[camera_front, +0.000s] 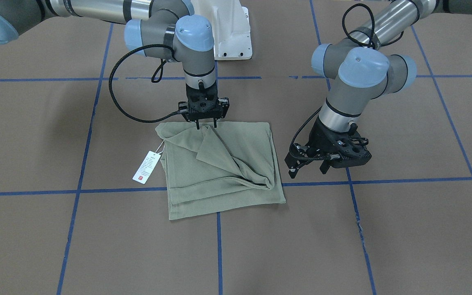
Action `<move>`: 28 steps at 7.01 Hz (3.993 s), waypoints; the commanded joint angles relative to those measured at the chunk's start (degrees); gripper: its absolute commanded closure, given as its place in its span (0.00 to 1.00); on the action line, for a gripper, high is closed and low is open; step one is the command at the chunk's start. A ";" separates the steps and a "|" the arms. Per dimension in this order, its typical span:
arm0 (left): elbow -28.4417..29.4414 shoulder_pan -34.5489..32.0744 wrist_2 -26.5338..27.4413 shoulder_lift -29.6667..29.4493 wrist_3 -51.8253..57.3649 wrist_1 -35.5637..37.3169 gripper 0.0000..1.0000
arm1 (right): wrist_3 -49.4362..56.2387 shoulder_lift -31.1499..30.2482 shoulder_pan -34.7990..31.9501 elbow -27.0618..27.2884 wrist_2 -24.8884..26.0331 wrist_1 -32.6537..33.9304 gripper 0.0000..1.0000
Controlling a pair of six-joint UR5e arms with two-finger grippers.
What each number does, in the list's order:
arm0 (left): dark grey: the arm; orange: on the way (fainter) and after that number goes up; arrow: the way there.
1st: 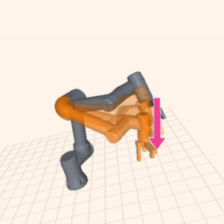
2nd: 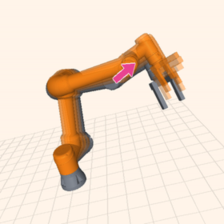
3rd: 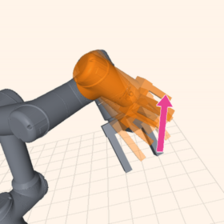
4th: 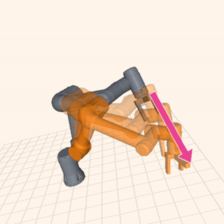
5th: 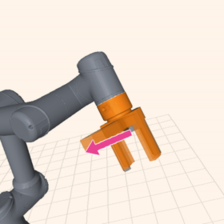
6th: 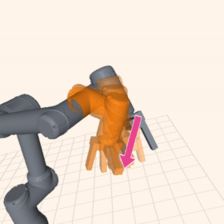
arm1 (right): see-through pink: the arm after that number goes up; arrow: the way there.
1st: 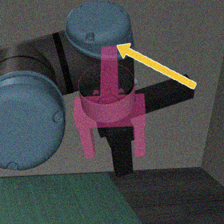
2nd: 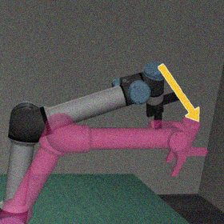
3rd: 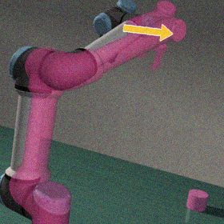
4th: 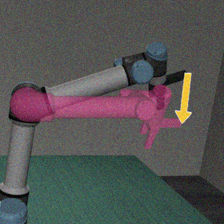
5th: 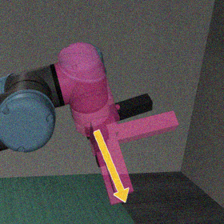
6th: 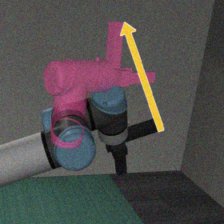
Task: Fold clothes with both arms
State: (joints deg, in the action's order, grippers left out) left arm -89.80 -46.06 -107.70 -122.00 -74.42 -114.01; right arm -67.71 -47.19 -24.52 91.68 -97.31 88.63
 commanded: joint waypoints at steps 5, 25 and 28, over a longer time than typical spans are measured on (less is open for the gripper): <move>0.16 0.00 0.03 0.53 -0.03 -0.51 0.00 | 4.96 0.87 1.06 -2.55 2.56 -0.04 0.64; -0.20 0.00 0.03 0.62 -0.20 -0.60 0.00 | 10.75 3.16 1.15 -6.42 2.91 0.14 0.77; -0.20 0.00 0.03 0.53 -0.29 -0.60 0.00 | 12.34 2.89 1.06 -6.33 3.00 0.14 1.00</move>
State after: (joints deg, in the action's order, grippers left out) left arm -90.00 -46.06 -107.66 -121.45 -74.67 -114.61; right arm -55.70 -44.29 -23.45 85.32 -94.32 88.77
